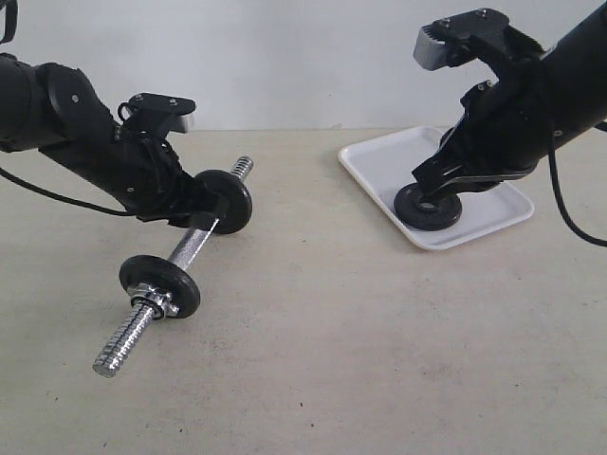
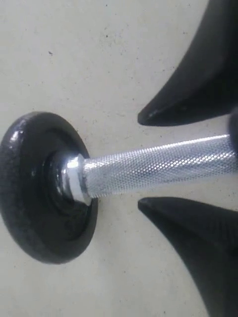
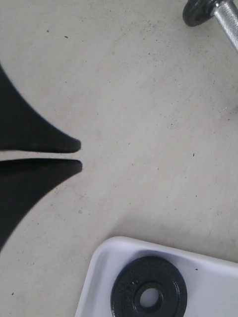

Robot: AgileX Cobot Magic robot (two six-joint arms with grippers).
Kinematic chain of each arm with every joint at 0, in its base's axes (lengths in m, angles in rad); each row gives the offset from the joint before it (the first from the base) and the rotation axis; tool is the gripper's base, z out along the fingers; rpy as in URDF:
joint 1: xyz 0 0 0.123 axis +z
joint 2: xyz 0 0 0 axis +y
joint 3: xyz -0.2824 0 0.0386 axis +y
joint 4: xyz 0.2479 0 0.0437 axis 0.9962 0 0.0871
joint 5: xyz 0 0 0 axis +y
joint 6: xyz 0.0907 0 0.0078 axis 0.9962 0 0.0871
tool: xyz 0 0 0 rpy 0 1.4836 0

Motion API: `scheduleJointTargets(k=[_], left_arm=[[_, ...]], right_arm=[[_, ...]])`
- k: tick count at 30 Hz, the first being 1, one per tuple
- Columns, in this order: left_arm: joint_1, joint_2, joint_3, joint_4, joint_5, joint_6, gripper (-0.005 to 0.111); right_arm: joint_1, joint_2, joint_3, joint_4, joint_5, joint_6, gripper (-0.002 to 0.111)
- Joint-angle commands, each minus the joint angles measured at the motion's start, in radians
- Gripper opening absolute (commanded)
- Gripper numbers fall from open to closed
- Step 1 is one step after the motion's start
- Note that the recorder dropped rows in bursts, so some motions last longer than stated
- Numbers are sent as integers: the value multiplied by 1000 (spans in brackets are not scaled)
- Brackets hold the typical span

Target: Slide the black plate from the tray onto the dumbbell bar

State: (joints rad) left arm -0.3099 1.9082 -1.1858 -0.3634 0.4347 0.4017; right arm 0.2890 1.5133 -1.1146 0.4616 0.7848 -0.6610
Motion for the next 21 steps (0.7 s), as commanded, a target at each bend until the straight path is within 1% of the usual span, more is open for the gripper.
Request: scheduleJointTargets(k=[1, 13, 21], left_arm=[[-5, 1, -7, 8, -24, 1, 43], [-5, 51, -8, 15, -28, 4, 43], [-5, 52, -21, 13, -62, 19, 43]], right_arm=[[2, 0, -2, 1, -3, 0, 0], [2, 0, -2, 1, -3, 2, 0], [2, 0, -2, 1, -3, 1, 0]])
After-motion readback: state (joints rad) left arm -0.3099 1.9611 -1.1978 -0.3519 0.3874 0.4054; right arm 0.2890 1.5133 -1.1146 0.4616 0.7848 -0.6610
